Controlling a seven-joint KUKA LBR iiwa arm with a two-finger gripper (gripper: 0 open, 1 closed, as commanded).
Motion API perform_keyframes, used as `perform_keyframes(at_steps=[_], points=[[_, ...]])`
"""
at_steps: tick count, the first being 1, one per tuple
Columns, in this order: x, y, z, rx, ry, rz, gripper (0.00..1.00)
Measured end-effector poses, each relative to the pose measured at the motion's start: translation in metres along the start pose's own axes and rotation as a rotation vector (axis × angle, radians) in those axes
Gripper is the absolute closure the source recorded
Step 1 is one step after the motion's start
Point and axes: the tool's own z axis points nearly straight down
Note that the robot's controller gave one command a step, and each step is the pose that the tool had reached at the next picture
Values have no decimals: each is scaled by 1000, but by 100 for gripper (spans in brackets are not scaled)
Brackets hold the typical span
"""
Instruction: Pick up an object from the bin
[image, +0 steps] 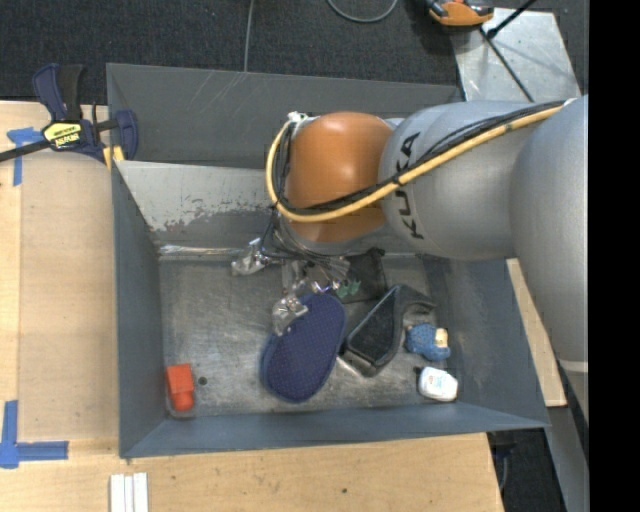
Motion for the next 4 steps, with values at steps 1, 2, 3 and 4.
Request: perform_keyframes(at_steps=[1,2,3,4], points=[[44,-59,35,-10,-13,12,0],[44,-61,31,-2,-3,6,100],[41,-54,-52,2,-4,-8,100],[43,-54,-47,-2,4,-7,0]])
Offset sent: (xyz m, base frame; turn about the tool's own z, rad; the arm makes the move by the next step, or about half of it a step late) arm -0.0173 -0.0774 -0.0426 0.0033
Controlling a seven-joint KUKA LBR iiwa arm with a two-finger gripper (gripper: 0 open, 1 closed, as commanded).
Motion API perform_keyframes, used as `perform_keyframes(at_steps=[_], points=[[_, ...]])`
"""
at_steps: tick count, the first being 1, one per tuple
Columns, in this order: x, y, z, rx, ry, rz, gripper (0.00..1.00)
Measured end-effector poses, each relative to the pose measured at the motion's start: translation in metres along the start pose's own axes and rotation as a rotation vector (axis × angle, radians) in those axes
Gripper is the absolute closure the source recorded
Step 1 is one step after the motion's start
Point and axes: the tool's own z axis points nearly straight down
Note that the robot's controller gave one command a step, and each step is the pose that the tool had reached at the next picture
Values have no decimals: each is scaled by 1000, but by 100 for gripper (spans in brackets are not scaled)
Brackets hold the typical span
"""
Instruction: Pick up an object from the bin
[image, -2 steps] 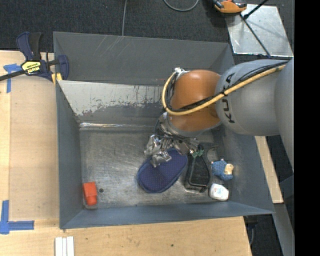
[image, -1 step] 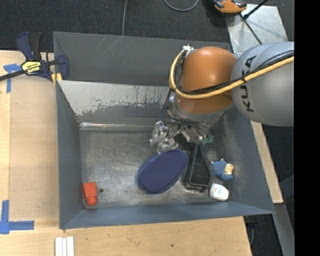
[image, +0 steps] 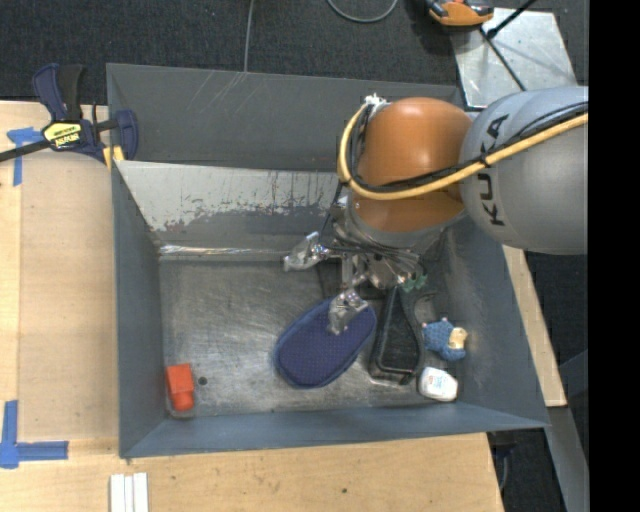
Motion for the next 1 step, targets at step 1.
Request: perform_keyframes(at_steps=[1], points=[[19,-37,74,-1,-7,-2,0]])
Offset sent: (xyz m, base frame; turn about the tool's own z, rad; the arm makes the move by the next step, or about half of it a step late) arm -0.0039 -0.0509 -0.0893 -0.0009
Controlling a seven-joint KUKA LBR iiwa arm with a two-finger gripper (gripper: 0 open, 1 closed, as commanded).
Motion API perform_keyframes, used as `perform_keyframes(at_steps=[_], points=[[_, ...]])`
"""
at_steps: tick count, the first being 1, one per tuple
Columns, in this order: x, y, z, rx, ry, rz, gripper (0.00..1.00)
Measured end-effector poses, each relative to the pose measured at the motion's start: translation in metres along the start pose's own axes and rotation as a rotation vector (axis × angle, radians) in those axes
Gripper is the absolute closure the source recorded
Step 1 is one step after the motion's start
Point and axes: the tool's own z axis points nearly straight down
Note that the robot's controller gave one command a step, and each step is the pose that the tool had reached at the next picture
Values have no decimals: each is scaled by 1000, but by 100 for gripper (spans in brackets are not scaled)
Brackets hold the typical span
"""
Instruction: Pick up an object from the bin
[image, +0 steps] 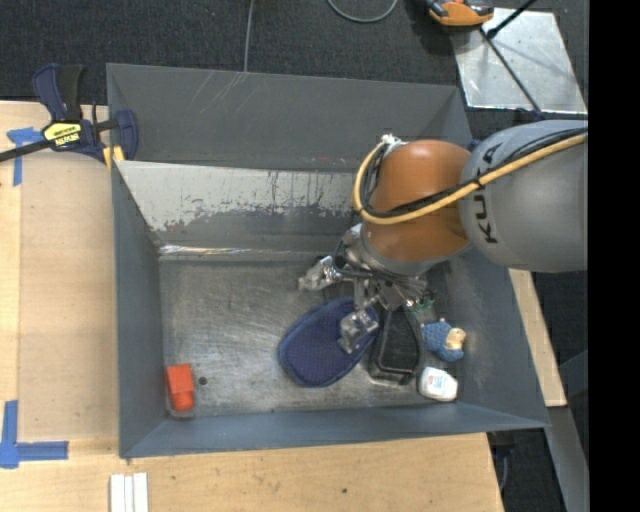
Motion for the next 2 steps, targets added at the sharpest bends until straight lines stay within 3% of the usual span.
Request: perform_keyframes(at_steps=[1,2], points=[[3,-2,1,-2,13,4,100],[0,-1,-138,6,-1,-19,100]])
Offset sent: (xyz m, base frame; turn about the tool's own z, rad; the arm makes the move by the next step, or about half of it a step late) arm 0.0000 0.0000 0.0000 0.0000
